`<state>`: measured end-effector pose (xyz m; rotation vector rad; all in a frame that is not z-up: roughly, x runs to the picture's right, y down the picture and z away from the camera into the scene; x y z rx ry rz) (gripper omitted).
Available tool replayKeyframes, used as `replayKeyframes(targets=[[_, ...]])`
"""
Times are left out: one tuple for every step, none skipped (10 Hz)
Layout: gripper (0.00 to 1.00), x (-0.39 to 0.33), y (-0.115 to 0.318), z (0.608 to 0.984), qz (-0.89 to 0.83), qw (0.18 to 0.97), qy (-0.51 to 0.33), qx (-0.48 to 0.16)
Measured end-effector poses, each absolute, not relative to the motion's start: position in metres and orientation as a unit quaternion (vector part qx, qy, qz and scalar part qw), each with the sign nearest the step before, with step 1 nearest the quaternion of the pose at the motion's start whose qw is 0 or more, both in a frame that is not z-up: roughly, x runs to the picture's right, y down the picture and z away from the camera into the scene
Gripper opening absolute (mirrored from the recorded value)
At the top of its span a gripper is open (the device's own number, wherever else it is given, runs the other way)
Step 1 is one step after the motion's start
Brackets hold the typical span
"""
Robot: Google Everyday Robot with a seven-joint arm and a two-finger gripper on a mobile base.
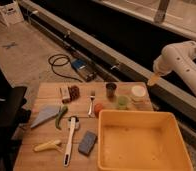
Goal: Place apple in paper cup
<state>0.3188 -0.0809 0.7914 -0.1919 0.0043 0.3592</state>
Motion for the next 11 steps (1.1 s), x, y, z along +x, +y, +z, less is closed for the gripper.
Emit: replayKeyframes(targets=[[0.8,0.296,-0.079,0.79,0.163,0.981,-0.012,-0.103],[0.8,0.267,-0.076,0.788,0.144,0.983,-0.029,-0.109],[0.8,0.245,-0.072,0.785,0.13,0.984,-0.042,-0.112],[0.8,0.221,-0.066,0.779,0.117,0.985,-0.056,-0.116],[0.8,0.192,-0.057,0.77,0.107,0.985,-0.07,-0.119],[0.8,0.173,-0.048,0.763,0.103,0.984,-0.077,-0.122],[0.8,0.155,-0.039,0.755,0.096,0.984,-0.082,-0.125],[0.8,0.13,-0.013,0.738,0.077,0.985,-0.087,-0.13],[0.8,0.123,-0.001,0.73,0.069,0.985,-0.085,-0.13],[0.8,0.115,0.008,0.725,0.063,0.986,-0.085,-0.132],[0.8,0.108,0.016,0.72,0.055,0.986,-0.085,-0.133]])
